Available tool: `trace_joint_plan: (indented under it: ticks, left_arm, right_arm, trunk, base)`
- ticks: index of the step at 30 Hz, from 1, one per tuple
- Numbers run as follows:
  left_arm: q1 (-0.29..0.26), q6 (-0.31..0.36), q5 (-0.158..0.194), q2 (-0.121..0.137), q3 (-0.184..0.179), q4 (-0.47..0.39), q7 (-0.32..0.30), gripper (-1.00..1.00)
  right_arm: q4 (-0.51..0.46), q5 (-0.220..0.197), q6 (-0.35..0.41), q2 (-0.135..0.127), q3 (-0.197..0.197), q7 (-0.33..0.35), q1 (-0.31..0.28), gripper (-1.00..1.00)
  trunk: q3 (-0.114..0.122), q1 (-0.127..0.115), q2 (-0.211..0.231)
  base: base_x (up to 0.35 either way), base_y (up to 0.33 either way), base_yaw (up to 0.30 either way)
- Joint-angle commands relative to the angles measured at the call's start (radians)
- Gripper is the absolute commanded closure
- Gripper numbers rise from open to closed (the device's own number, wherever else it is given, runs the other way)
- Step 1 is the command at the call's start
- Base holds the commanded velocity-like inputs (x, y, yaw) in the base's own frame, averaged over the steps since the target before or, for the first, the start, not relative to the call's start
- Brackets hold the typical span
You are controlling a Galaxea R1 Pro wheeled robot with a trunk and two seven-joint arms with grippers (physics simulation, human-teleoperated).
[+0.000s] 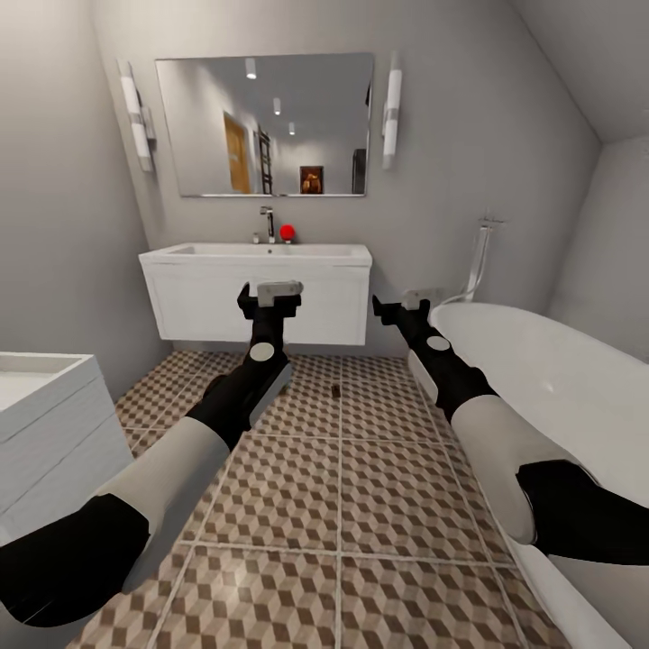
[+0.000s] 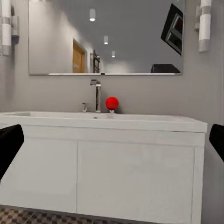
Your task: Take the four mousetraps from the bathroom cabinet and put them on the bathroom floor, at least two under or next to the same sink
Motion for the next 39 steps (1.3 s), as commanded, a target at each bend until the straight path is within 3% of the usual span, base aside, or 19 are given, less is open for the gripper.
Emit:
trace_joint_plan:
  ticks: [1, 26, 39]
  left_arm:
    - [-0.001, -0.006, 0.011, 0.001, -0.005, 0.001, 0.006, -1.00]
    - [-0.001, -0.005, 0.011, 0.001, -0.005, 0.001, 0.006, -1.00]
    - [0.000, -0.005, 0.011, 0.001, -0.005, 0.000, 0.006, -1.00]
  right_arm:
    - [0.001, -0.002, -0.004, 0.000, 0.001, 0.002, -0.001, -1.00]
    - [0.001, -0.001, -0.004, 0.000, 0.001, 0.000, -0.001, -1.00]
    - [0.001, -0.001, -0.003, -0.001, 0.001, 0.000, -0.001, -1.00]
  trunk:
    - [0.003, -0.001, 0.000]
    - [0.100, -0.012, 0.006]
    - [0.100, -0.012, 0.006]
  base:
    - [0.000, 0.000, 0.000]
    - [0.000, 0.000, 0.000]
    - [0.000, 0.000, 0.000]
